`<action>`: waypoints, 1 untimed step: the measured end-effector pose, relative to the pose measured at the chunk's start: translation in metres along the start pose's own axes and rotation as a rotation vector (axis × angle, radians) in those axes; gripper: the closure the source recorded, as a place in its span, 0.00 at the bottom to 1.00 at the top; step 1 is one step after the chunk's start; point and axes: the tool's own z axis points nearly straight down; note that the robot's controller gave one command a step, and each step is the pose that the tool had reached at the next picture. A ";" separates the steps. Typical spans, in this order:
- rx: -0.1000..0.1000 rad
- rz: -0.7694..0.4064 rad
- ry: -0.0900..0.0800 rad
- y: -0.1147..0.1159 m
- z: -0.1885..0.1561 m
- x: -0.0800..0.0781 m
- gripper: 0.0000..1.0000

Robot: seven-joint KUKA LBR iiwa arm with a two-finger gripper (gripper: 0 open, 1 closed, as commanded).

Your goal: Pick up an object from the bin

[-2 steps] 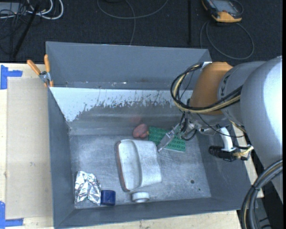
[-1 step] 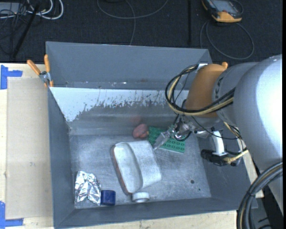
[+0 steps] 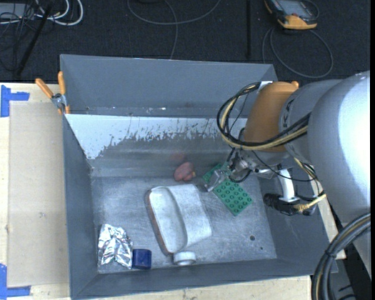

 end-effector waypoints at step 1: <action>0.007 -0.004 0.007 0.002 -0.071 -0.002 1.00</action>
Offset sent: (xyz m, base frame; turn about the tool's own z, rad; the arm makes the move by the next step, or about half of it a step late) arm 0.0001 0.0000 0.0668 -0.0001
